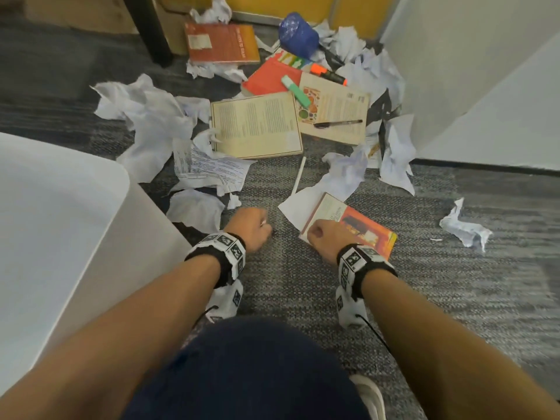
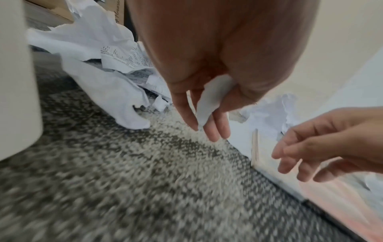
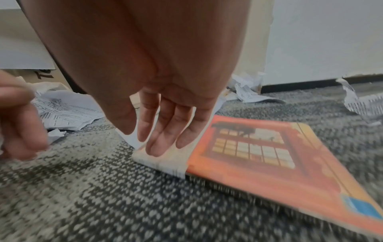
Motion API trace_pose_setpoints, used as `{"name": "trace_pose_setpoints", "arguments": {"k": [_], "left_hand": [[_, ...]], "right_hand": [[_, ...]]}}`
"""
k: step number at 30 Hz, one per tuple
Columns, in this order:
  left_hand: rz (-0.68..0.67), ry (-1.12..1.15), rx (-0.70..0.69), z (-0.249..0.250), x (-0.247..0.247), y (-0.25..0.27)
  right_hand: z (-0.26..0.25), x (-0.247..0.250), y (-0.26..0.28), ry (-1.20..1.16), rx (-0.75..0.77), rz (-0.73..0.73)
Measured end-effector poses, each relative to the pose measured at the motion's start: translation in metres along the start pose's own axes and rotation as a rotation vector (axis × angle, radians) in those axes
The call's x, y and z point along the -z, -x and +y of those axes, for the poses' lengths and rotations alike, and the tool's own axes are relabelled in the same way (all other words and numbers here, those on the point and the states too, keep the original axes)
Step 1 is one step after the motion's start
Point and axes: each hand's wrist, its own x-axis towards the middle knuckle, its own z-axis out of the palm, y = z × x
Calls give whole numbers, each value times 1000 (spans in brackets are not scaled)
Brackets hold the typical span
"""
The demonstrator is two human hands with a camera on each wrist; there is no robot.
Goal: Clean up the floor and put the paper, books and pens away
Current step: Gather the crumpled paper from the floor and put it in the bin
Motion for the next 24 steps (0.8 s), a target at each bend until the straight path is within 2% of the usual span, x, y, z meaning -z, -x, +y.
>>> {"name": "trace_pose_setpoints", "arguments": {"k": [3, 5, 7, 9, 11, 13, 16, 19, 21, 24], "left_hand": [[248, 60, 103, 10, 17, -19], [340, 116, 303, 12, 27, -32], [281, 157, 561, 9, 36, -47], [187, 77, 713, -2, 38, -61], [139, -64, 786, -16, 37, -72], [124, -123, 844, -29, 34, -78], [46, -60, 944, -47, 32, -81], [3, 35, 949, -59, 24, -76], [62, 46, 970, -59, 18, -69], [111, 75, 982, -54, 17, -66]], "right_hand": [[0, 23, -9, 40, 32, 131], [0, 38, -19, 62, 28, 280], [-1, 53, -30, 66, -15, 429], [1, 64, -41, 101, -77, 495], [5, 70, -55, 165, -143, 496], [8, 74, -68, 180, -214, 425], [9, 76, -87, 188, -257, 222], [9, 72, -104, 198, -238, 97], [8, 64, -111, 238, -211, 97], [3, 55, -116, 236, -202, 199]]}}
